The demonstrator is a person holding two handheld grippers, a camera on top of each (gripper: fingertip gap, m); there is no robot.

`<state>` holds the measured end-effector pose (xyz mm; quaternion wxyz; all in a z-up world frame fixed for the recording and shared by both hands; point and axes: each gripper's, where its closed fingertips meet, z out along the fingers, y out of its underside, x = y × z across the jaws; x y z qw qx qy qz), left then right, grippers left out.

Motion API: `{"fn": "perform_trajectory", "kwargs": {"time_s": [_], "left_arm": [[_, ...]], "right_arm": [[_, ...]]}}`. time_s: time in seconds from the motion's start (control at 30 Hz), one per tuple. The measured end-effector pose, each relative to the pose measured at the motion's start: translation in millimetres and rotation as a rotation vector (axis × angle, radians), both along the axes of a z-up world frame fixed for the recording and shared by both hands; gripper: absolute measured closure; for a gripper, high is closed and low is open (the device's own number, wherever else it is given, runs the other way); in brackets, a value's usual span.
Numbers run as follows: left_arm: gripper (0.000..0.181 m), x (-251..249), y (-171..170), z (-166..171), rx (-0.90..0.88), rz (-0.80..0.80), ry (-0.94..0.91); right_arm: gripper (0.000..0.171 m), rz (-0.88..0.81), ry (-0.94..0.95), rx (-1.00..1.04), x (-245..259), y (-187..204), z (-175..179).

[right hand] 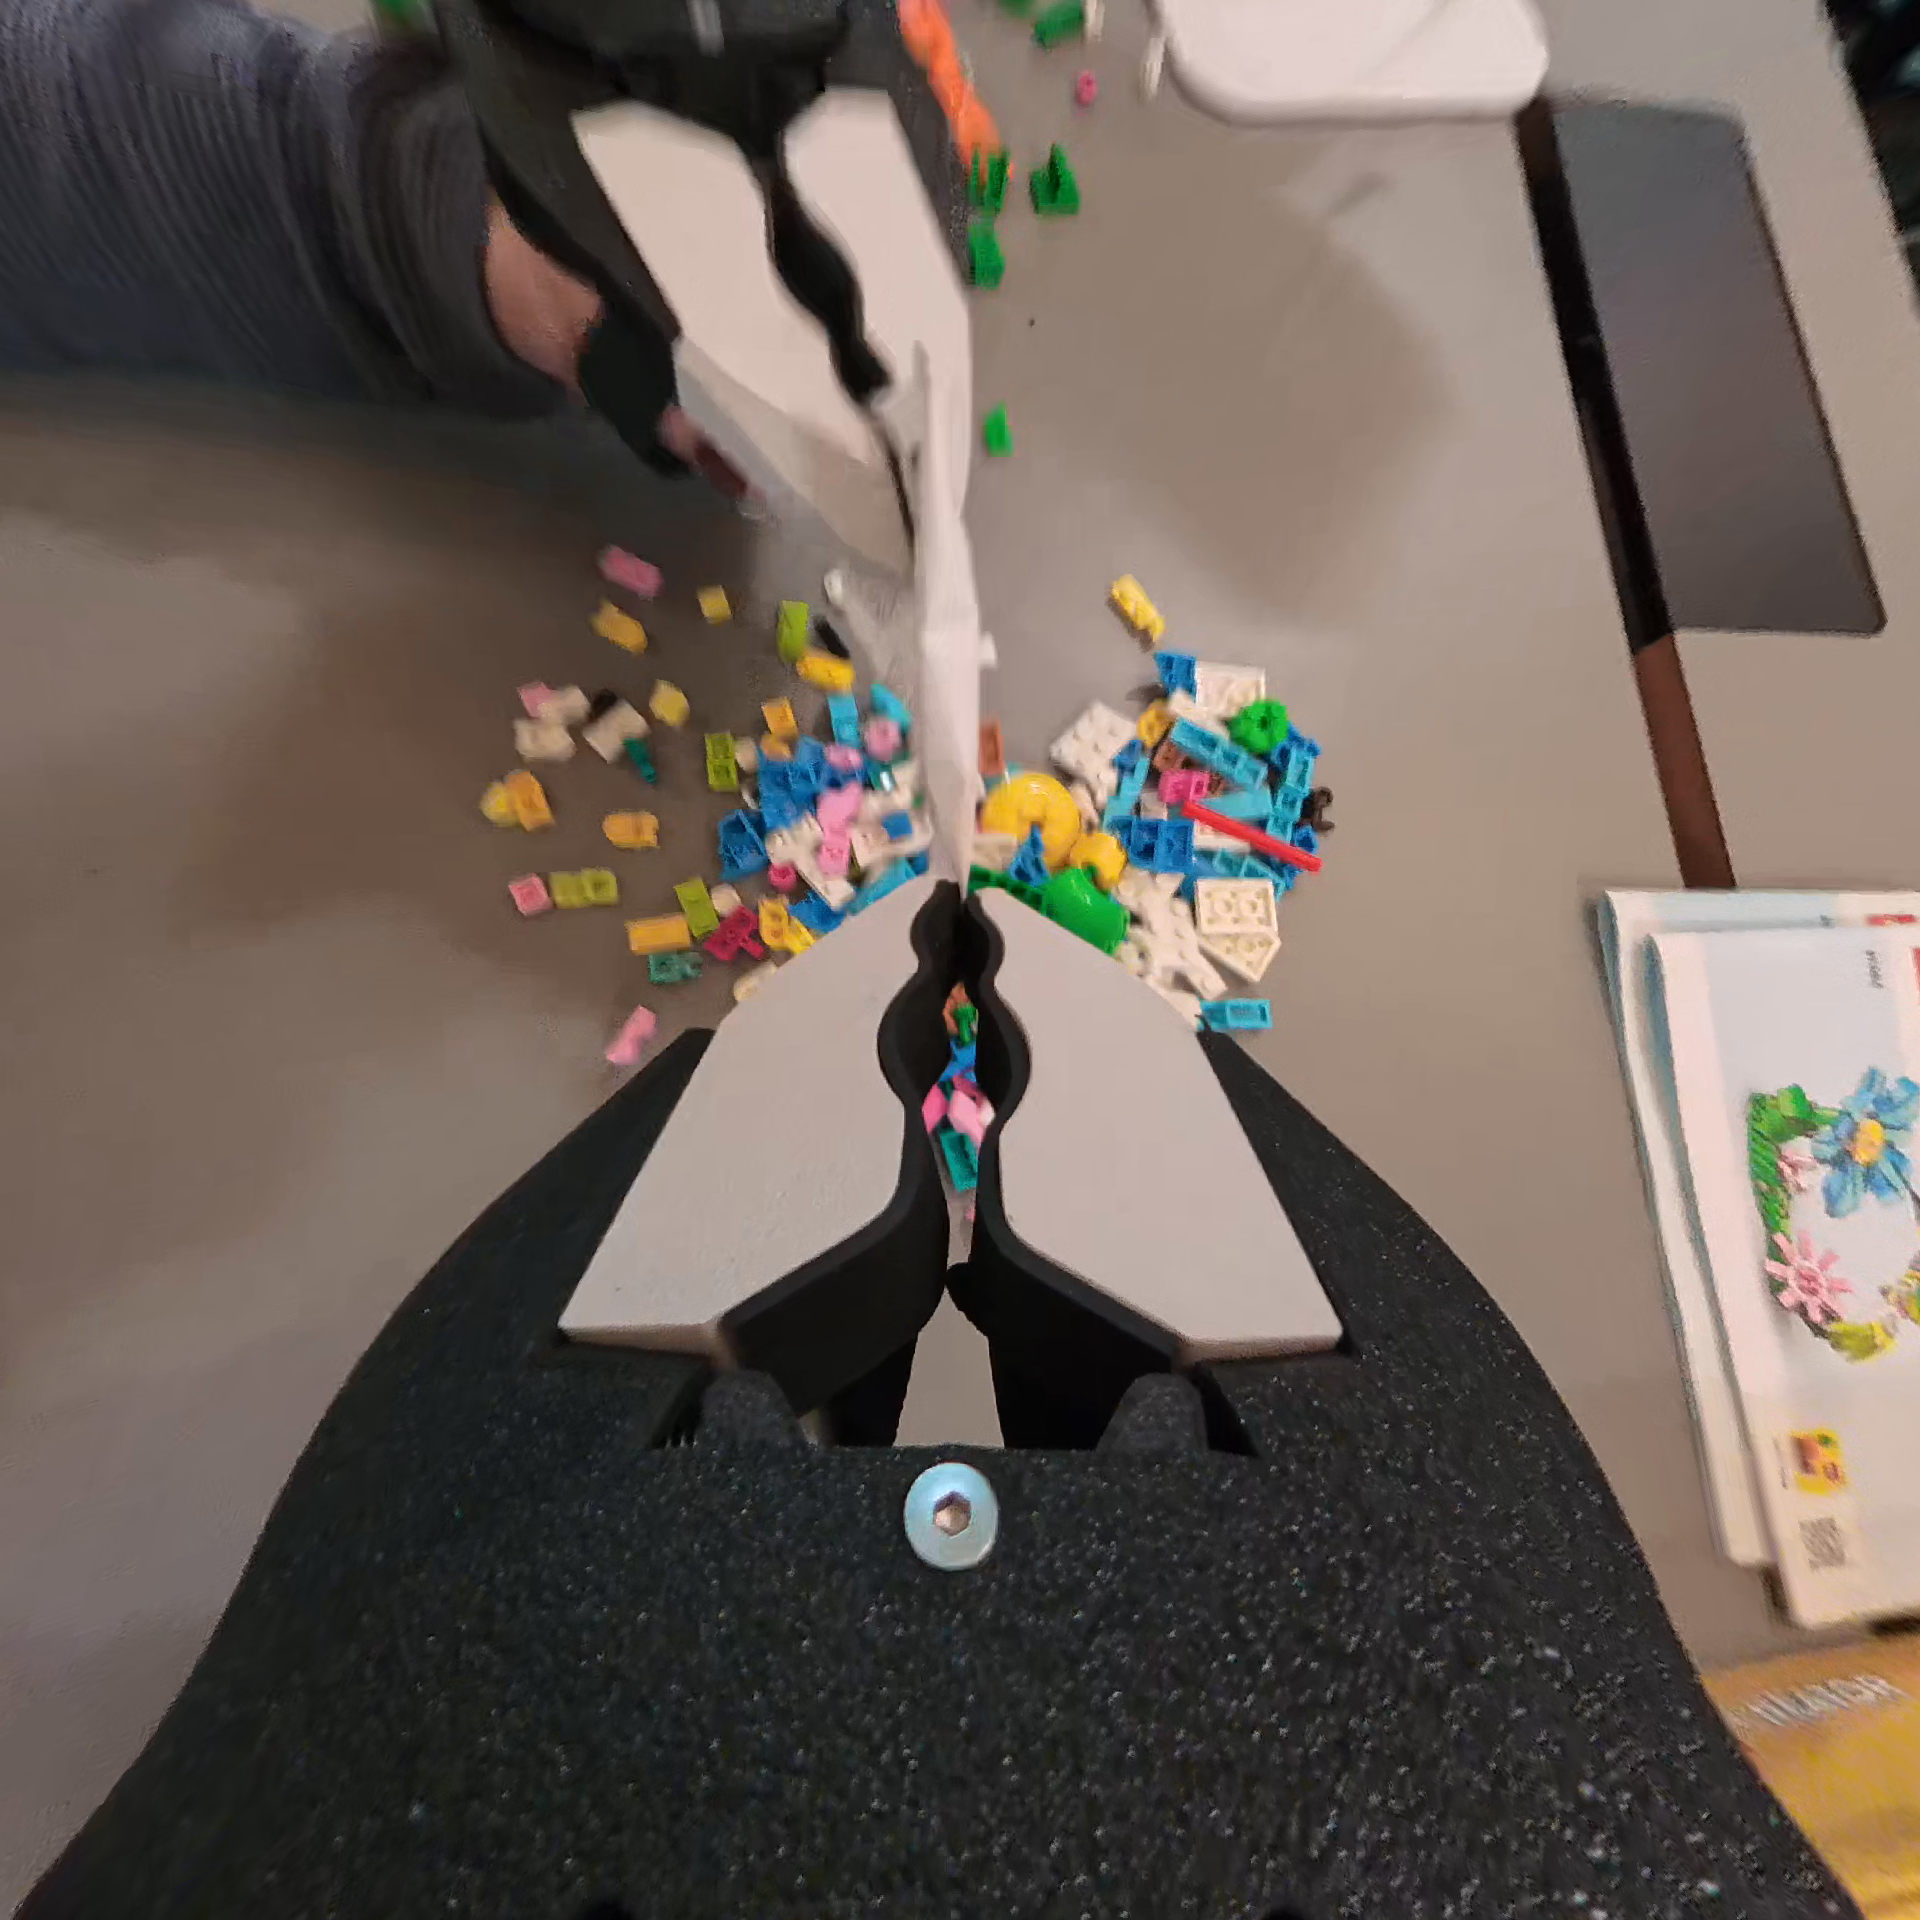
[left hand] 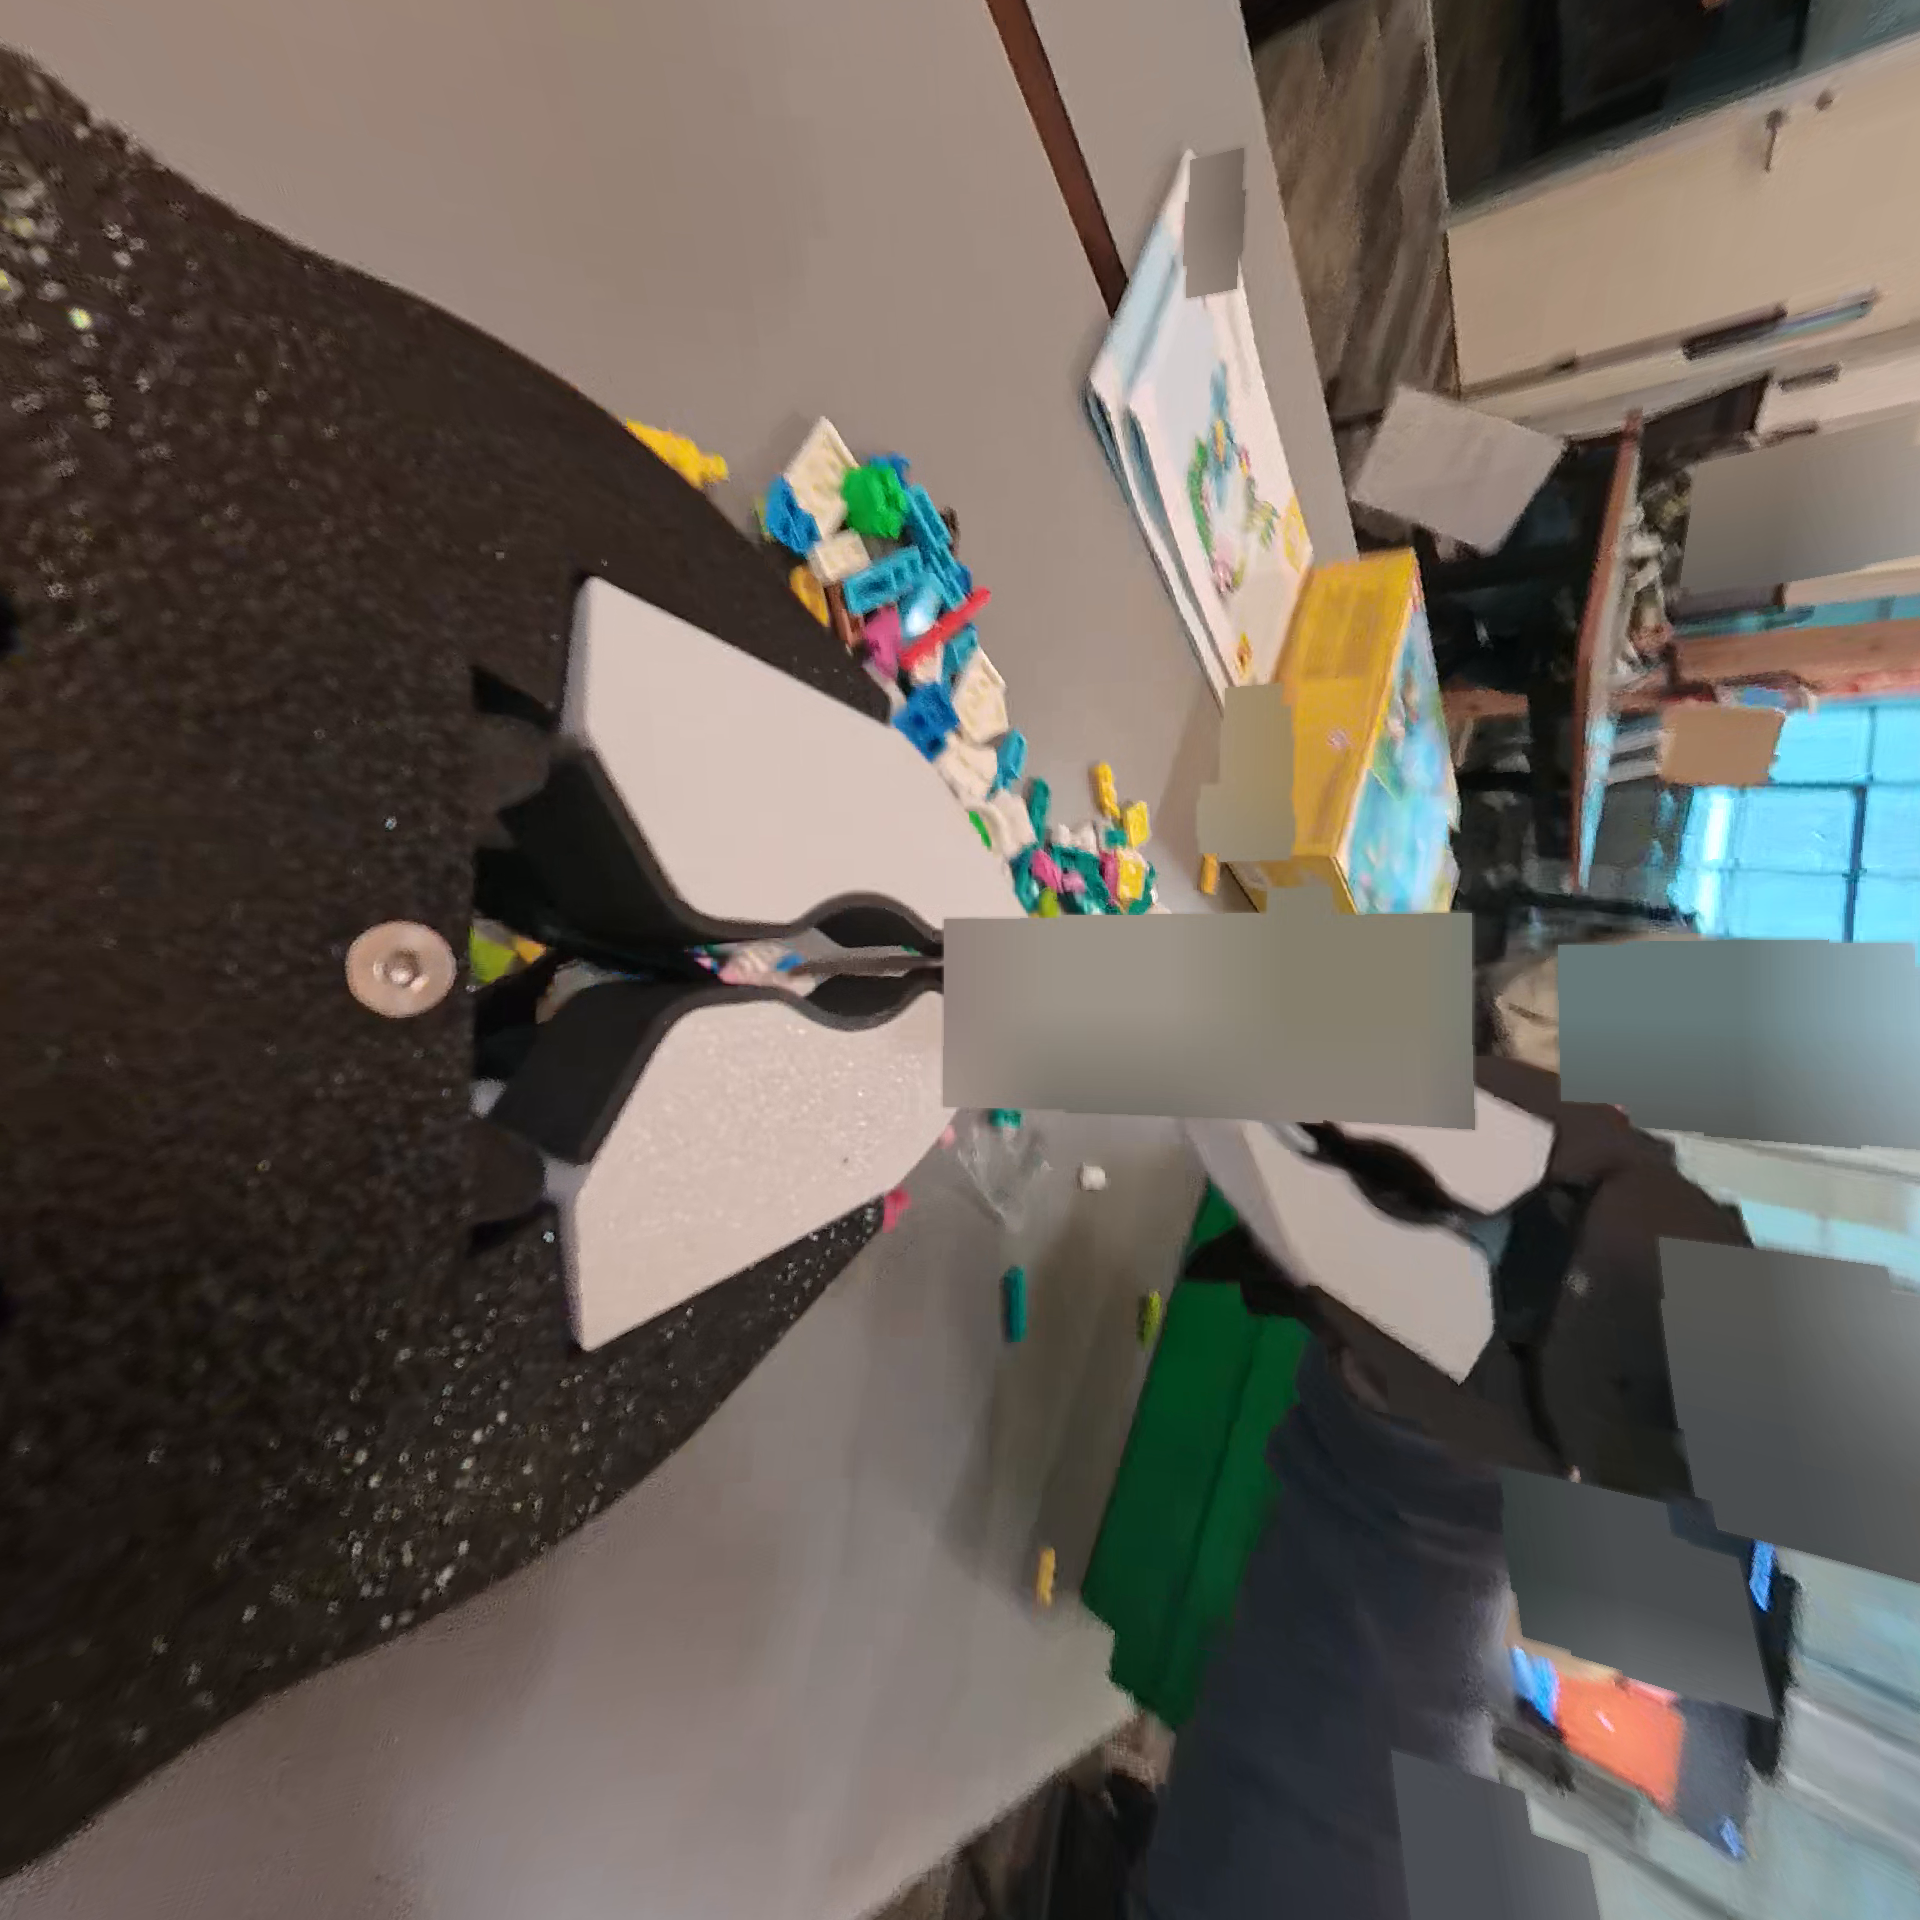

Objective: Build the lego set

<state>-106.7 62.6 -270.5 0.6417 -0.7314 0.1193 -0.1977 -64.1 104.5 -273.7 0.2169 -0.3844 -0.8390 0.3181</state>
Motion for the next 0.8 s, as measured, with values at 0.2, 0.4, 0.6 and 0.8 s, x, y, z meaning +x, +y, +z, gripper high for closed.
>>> {"fn": "perform_trajectory", "kwargs": {"time_s": [0.2, 0.4, 0.6, 0.8], "left_arm": [[0.181, 5, 3, -1, 0.005, -0.007, 0.005], [0.181, 16, 4, 6, 0.048, -0.037, -0.008], [0.181, 5, -1, 22, 0.105, -0.03, -0.117], [0.181, 5, 0, 34, 0.142, -0.068, -0.29]], "right_arm": [[0.171, 0.01, 0.027, 0.047, -4, -8, 16], [0.171, 0.01, 0.061, 0.054, -12, -12, 25], [0.171, -0.055, 0.076, 0.028, -9, 8, 31], [0.171, -0.014, 0.095, -0.049, -10, -10, 46]]}}
